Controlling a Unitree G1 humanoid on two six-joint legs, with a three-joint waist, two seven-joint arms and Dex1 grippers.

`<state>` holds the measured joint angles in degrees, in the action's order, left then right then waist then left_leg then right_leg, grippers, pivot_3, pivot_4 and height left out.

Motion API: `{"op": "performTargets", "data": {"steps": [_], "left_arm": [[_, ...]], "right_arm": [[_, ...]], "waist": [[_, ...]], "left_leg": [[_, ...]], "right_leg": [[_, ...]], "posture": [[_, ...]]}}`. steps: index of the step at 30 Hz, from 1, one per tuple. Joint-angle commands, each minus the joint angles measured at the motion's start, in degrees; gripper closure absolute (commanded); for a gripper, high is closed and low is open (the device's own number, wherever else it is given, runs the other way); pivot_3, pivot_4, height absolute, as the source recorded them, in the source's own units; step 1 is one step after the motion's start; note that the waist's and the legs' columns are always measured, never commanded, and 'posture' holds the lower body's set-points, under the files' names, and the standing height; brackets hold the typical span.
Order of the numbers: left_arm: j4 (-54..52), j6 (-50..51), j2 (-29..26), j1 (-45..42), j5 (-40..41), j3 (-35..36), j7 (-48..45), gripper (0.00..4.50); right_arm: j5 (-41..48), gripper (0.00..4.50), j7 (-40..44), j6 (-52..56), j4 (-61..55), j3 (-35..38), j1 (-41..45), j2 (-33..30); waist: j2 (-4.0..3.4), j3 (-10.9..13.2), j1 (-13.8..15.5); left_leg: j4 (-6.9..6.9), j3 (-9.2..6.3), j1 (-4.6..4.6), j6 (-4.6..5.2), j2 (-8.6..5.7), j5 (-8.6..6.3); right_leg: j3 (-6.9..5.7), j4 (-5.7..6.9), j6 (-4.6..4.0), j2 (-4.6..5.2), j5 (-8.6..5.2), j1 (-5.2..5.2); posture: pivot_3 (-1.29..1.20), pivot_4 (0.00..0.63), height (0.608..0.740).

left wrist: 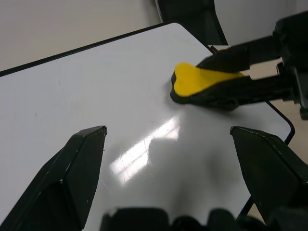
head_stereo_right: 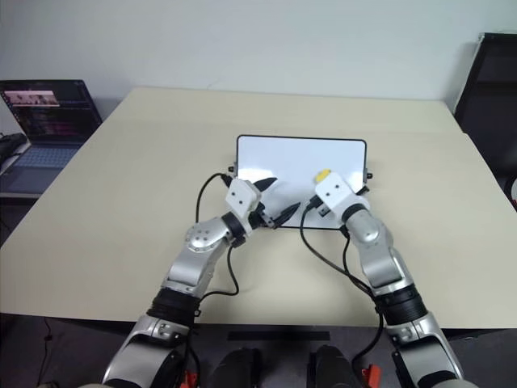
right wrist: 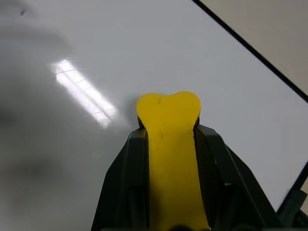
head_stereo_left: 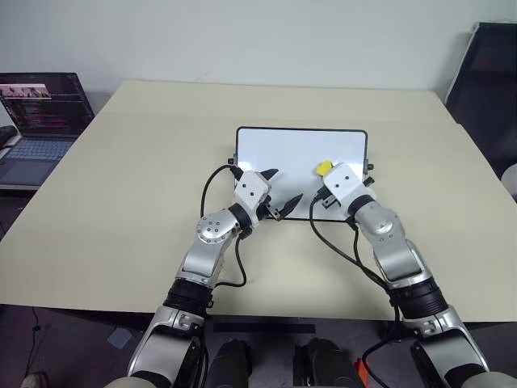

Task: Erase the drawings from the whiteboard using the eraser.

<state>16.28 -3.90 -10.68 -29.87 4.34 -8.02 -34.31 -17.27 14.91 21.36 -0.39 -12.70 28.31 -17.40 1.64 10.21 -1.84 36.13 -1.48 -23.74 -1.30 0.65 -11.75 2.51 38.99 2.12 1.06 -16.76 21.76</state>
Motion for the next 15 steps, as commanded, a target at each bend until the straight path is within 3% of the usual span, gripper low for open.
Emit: {"op": "performTargets", "data": {"steps": [1, 15], "left_arm": [[-2.3, -0.6, -0.3, -0.5, 0.3, 0.9, 0.6, 0.00], [-3.4, 0.1, -0.3, 0.2, 0.7, 0.4, 0.3, 0.00]], "right_arm": [[-0.9, 3.53, 0.9, 1.9, 0.1, -0.3, -1.0, -0.9], [-0.3, 3.53, 2.0, 4.0, -4.6, 2.1, -4.4, -3.4]], "waist": [[0.00, 0.0, 0.1], [0.02, 0.0, 0.4]], "left_leg": [[0.01, -0.02, 0.01, 0.01, 0.00, 0.00], [0.00, -0.04, -0.01, 0.01, -0.02, 0.00]], "right_leg": [[-0.02, 0.00, 0.00, 0.00, 0.00, -0.02], [-0.04, -0.04, 0.01, 0.01, 0.00, -0.03]], "posture": [[0.00, 0.150, 0.740], [0.00, 0.150, 0.740]]}}
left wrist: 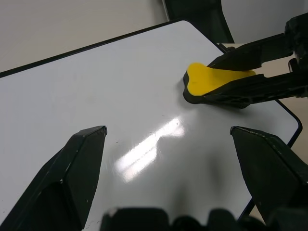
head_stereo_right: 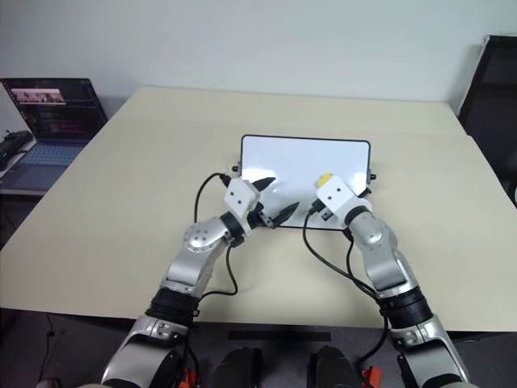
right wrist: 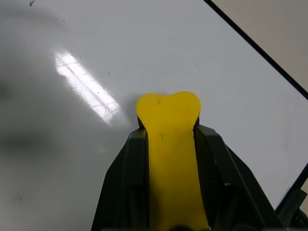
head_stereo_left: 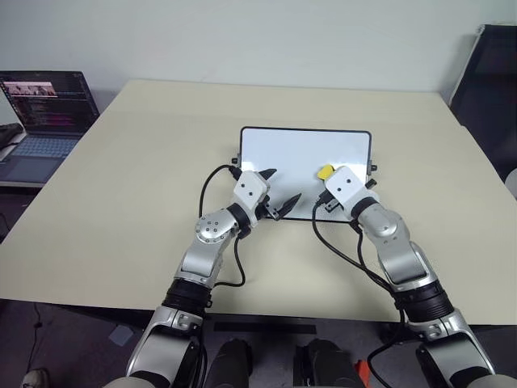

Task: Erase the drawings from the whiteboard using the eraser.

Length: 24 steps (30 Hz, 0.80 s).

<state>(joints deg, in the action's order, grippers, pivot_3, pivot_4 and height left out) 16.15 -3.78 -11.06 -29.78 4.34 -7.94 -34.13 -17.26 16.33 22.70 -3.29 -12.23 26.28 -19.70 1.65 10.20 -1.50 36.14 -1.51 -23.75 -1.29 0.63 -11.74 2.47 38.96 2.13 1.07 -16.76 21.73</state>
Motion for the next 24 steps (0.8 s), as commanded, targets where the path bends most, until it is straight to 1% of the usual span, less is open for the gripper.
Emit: {"op": "performTargets", "data": {"steps": [1, 4, 8, 13, 18, 22, 24], "left_arm": [[-3.5, 0.1, 0.1, 0.3, 0.8, 0.3, -0.1, 0.00], [-3.7, 0.2, 0.1, 0.6, 0.8, 0.1, -0.4, 0.00], [-4.1, 0.7, 0.2, 0.7, 1.0, 0.0, -0.6, 0.00], [-4.8, 1.4, 0.3, 0.9, 1.5, -0.1, -1.2, 0.00], [-4.7, 1.6, 0.8, 0.9, 2.1, -0.9, -2.9, 0.00], [-4.2, 1.8, 1.8, -0.6, 3.3, -2.5, -6.5, 0.00], [-4.4, 2.2, 2.6, -1.0, 4.3, -3.7, -9.1, 0.00]], "right_arm": [[-0.3, 3.53, 0.6, 3.1, -2.9, 1.8, -3.2, -1.3], [-0.3, 3.53, 1.0, 4.4, -5.9, 2.1, -5.4, -1.7], [0.4, 3.53, 0.5, 7.0, -10.6, 4.3, -7.5, -1.5], [2.8, 3.53, -0.9, 7.6, -13.3, 8.5, -7.4, 0.1], [4.0, 3.53, -1.4, 8.3, -15.5, 9.9, -7.9, 1.3], [5.2, 3.53, -1.4, 14.0, -19.9, 13.4, -9.4, 1.5], [5.3, 3.53, -1.1, 16.7, -22.3, 14.9, -10.1, 0.6]], "waist": [[0.00, 0.0, 0.0], [0.00, 0.0, 0.0], [0.00, 0.0, -0.1], [0.01, 0.0, -0.1], [0.00, 0.0, -0.1], [0.00, 0.0, -0.1], [0.00, 0.0, -0.1]], "left_leg": [[0.00, 0.00, 0.00, 0.00, 0.00, 0.00], [-0.01, 0.01, 0.00, 0.00, 0.00, 0.00], [-0.01, 0.00, 0.00, 0.00, 0.00, 0.00], [-0.03, 0.01, -0.03, 0.00, 0.00, 0.00], [-0.08, 0.02, -0.04, -0.01, 0.00, -0.01], [-0.08, 0.01, -0.11, -0.01, -0.01, -0.01], [-0.08, 0.01, -0.12, -0.01, -0.02, -0.01]], "right_leg": [[0.00, 0.00, 0.00, 0.00, 0.00, 0.00], [0.01, -0.01, 0.00, 0.01, 0.00, 0.00], [0.01, 0.00, 0.00, 0.00, 0.00, 0.01], [0.01, -0.01, 0.01, 0.00, -0.01, 0.04], [0.01, -0.03, 0.00, 0.00, -0.01, 0.07], [0.00, -0.04, 0.00, 0.00, -0.01, 0.12], [0.00, -0.05, 0.00, 0.00, -0.01, 0.11]], "posture": [[0.00, 0.150, 0.740], [0.00, 0.150, 0.740], [0.00, 0.150, 0.740], [0.00, 0.150, 0.740], [0.00, 0.150, 0.740], [0.00, 0.150, 0.740], [0.00, 0.150, 0.740]]}}
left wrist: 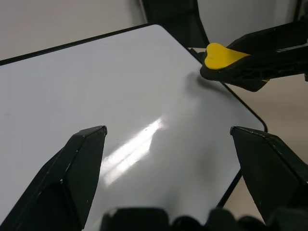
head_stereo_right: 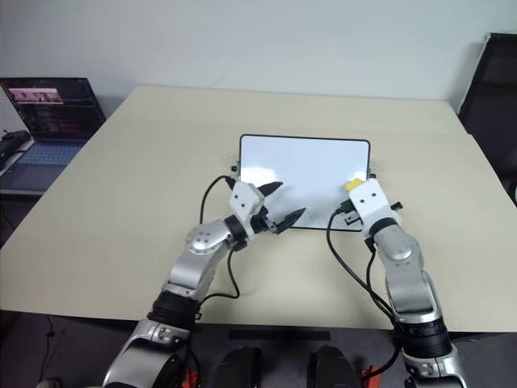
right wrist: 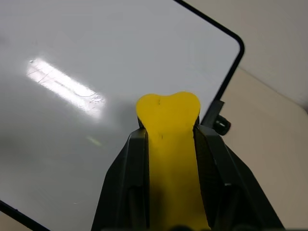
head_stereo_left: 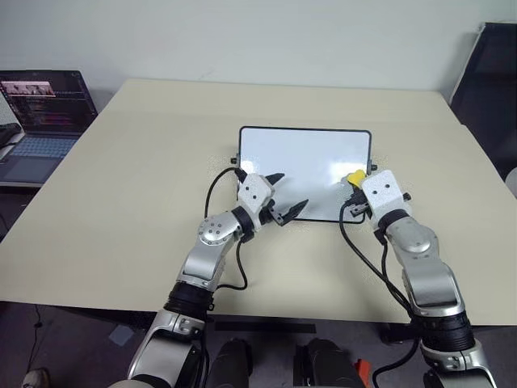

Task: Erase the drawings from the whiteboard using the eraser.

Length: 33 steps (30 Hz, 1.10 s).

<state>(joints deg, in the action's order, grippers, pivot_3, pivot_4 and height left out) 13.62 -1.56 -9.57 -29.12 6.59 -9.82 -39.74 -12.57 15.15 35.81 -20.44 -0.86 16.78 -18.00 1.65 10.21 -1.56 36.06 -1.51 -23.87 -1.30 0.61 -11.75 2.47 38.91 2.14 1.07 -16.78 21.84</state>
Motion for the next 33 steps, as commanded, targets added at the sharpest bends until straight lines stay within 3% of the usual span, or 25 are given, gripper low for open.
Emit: {"op": "performTargets", "data": {"steps": [1, 9, 19, 33], "left_arm": [[-2.1, 0.2, 1.6, -1.9, 2.6, -2.3, -4.6, 0.00], [-3.1, 2.3, 4.1, -2.9, 5.3, -5.1, -10.6, 0.00], [-3.6, 4.8, 4.1, -3.1, 6.7, -6.9, -15.5, 0.00], [-2.6, 2.4, 2.8, -2.7, 2.6, -8.6, -14.4, 0.00]], "right_arm": [[0.6, 3.53, 0.2, 4.8, -6.1, 4.1, -0.9, -1.7], [1.2, 3.53, 0.7, 13.6, -9.7, 9.1, -1.6, -5.3], [6.4, 3.53, -1.3, 23.3, -7.2, 17.0, 0.0, -1.7], [11.6, 3.53, -1.1, 19.3, 3.3, 18.1, 1.5, -3.6]], "waist": [[-0.01, 0.0, 0.0], [-0.01, 0.0, -0.2], [-0.02, 0.0, -0.2], [-0.02, 0.0, -0.2]], "left_leg": [[0.00, 0.01, 0.00, 0.00, -0.01, 0.00], [0.00, 0.02, 0.01, 0.00, -0.01, 0.00], [-0.01, 0.02, 0.01, 0.01, 0.00, 0.00], [-0.01, 0.05, 0.01, 0.01, -0.01, 0.00]], "right_leg": [[0.00, 0.00, 0.00, 0.00, 0.00, 0.00], [0.01, 0.00, 0.00, -0.01, -0.01, 0.00], [0.03, 0.00, 0.00, -0.03, -0.02, 0.00], [0.04, -0.01, 0.00, -0.03, -0.02, 0.01]], "posture": [[0.00, 0.150, 0.740], [0.00, 0.150, 0.740], [0.00, 0.150, 0.740], [0.00, 0.150, 0.740]]}}
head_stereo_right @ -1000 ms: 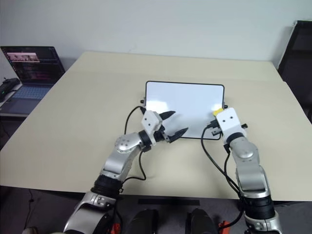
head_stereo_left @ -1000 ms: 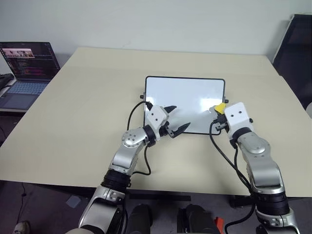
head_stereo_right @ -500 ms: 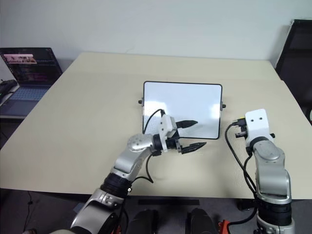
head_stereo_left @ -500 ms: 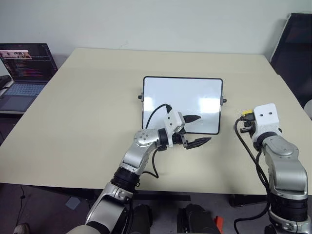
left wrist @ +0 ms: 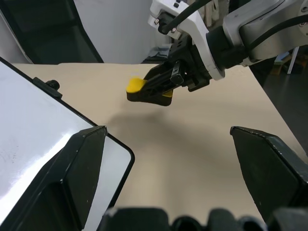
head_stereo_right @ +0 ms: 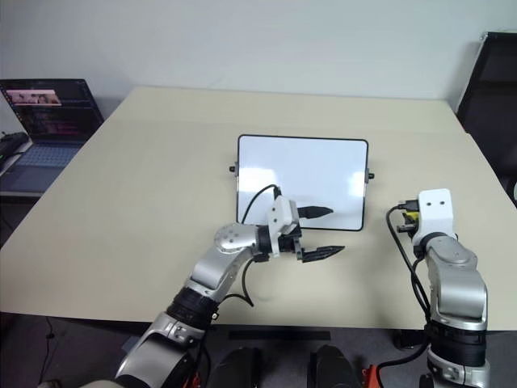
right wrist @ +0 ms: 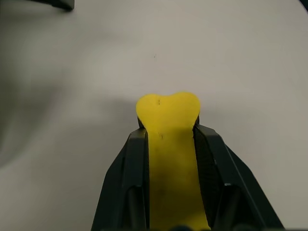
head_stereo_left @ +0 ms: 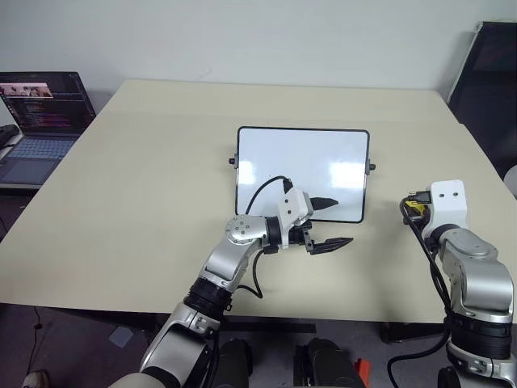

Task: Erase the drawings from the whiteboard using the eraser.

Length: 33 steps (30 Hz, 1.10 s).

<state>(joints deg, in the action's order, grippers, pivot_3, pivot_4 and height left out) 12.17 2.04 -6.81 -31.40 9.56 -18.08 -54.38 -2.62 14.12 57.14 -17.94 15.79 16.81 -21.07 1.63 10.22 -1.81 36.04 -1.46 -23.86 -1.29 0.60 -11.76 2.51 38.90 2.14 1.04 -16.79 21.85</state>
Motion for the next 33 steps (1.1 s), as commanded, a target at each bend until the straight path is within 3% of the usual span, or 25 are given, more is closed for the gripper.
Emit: {"op": "performTargets", "data": {"steps": [1, 17, 33], "left_arm": [[-1.3, -1.1, 0.1, -0.4, -0.4, -0.3, 0.3, 0.00], [-2.2, -1.5, -0.6, 0.3, -1.9, -0.8, 1.1, 0.00], [-1.5, -1.4, -0.6, -0.5, -1.6, -0.3, 1.2, 0.00]], "right_arm": [[1.9, 3.53, 0.0, -2.7, 1.6, 1.2, 1.5, -0.7], [9.2, 3.53, 1.7, -10.6, 13.4, 4.6, 3.1, -3.9], [16.7, 3.53, 3.9, -8.9, 21.4, 7.2, 6.1, -6.9]], "waist": [[0.00, 0.0, 0.0], [-0.01, 0.0, 0.0], [-0.01, 0.0, 0.0]], "left_leg": [[0.00, 0.00, 0.00, 0.00, -0.01, 0.00], [0.00, 0.02, 0.00, 0.00, 0.00, 0.00], [0.00, 0.05, 0.00, 0.01, 0.00, 0.00]], "right_leg": [[0.00, 0.00, 0.00, 0.00, 0.00, 0.00], [0.00, 0.00, 0.00, 0.00, 0.00, 0.00], [0.01, 0.00, 0.00, 0.00, 0.00, -0.01]], "posture": [[0.00, 0.150, 0.740], [0.00, 0.150, 0.740], [0.00, 0.150, 0.740]]}}
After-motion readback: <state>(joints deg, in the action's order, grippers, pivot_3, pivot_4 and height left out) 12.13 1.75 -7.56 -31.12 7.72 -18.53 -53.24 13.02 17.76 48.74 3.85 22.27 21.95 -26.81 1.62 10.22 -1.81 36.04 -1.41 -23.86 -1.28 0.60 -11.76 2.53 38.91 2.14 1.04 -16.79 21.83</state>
